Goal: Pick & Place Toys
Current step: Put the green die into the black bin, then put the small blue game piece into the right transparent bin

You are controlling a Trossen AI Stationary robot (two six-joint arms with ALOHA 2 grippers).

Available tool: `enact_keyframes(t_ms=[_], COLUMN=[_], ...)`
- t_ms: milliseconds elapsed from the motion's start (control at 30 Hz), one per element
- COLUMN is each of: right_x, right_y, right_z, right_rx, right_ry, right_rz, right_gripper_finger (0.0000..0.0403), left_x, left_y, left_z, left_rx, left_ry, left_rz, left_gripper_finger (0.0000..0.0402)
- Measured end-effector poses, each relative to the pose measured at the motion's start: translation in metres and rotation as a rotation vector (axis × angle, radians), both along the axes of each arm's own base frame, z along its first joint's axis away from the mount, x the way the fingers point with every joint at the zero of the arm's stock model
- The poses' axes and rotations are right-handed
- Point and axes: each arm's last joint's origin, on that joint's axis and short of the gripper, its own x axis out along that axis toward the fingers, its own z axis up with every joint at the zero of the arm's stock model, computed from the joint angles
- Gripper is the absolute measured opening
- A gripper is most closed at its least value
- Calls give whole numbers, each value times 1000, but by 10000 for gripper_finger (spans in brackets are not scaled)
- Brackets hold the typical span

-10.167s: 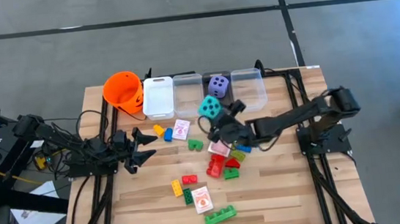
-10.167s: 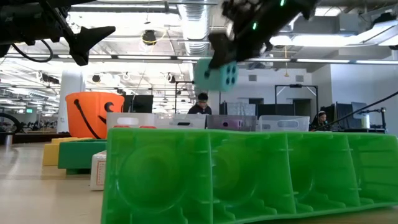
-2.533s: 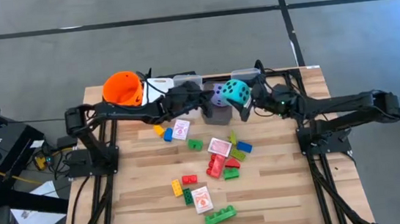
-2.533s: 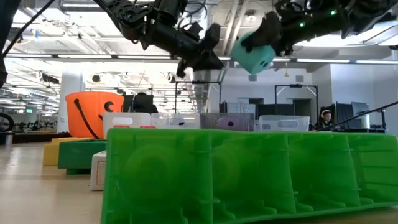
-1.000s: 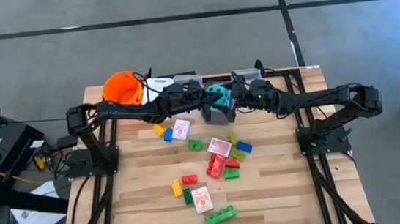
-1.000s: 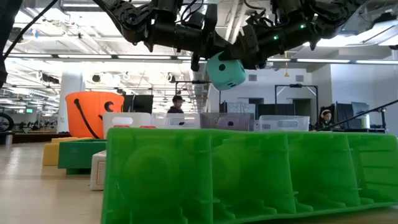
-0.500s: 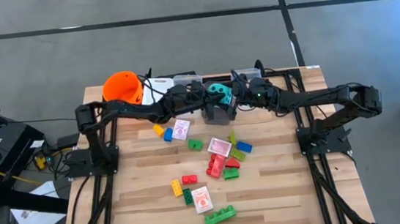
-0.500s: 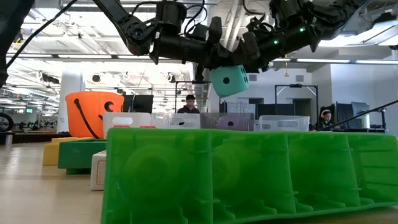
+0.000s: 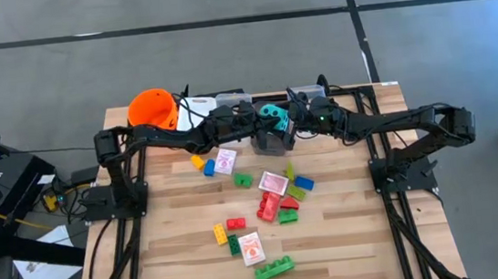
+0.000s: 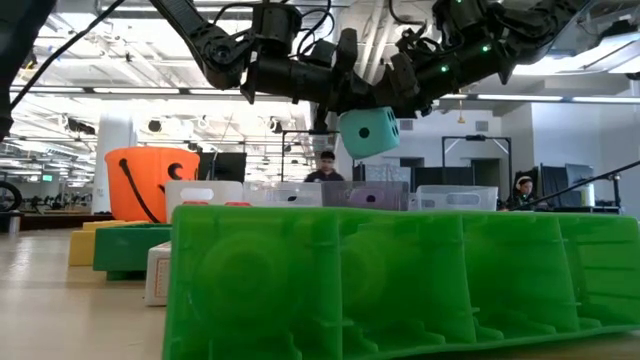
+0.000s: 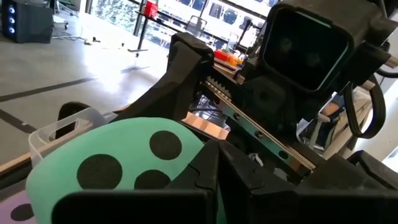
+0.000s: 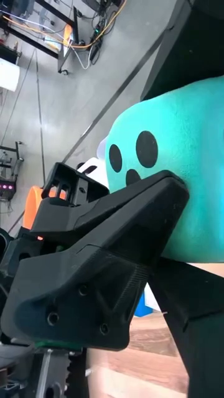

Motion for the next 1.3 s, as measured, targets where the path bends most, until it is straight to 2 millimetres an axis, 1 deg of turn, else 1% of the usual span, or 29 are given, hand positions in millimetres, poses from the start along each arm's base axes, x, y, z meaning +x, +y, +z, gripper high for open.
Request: enact_keyframes(t_ms=[267, 433, 467, 567, 667, 800, 933, 1033, 1133, 1300], right_x=[1, 0, 0, 1, 1, 2, 2, 1, 3, 6], right_y=[2, 3, 3, 3, 3, 3, 3, 3, 8, 25], right_z=[0, -2, -2, 10, 3, 10, 6, 4, 3, -4], right_rx=[3, 32, 44, 32, 40, 17, 25, 30, 44, 98], right_ry=[3, 10, 7, -56, -25, -71, -47, -33, -22, 32], right_rz=[4, 22, 28, 37, 34, 29, 27, 25, 43, 90], right_gripper_finger=[400, 400, 400, 400, 400, 400, 400, 400, 400, 400], left_x=[-1, -3, -4, -7, -8, -8, -10, -14, -22, -43], left_y=[1, 8, 11, 15, 17, 17, 17, 14, 8, -5], left_z=[-2, -5, -8, -23, -15, -19, -5, 5, 28, 65], left_rx=[-7, -44, -53, -89, -83, -80, -35, 10, 66, 75], left_ry=[22, 41, 54, 141, 118, 142, 97, 110, 87, 70], left_rz=[2, -5, 2, 15, 21, 41, 40, 31, 17, 3], left_gripper_finger=[0, 0, 0, 0, 0, 0, 0, 0, 0, 0])
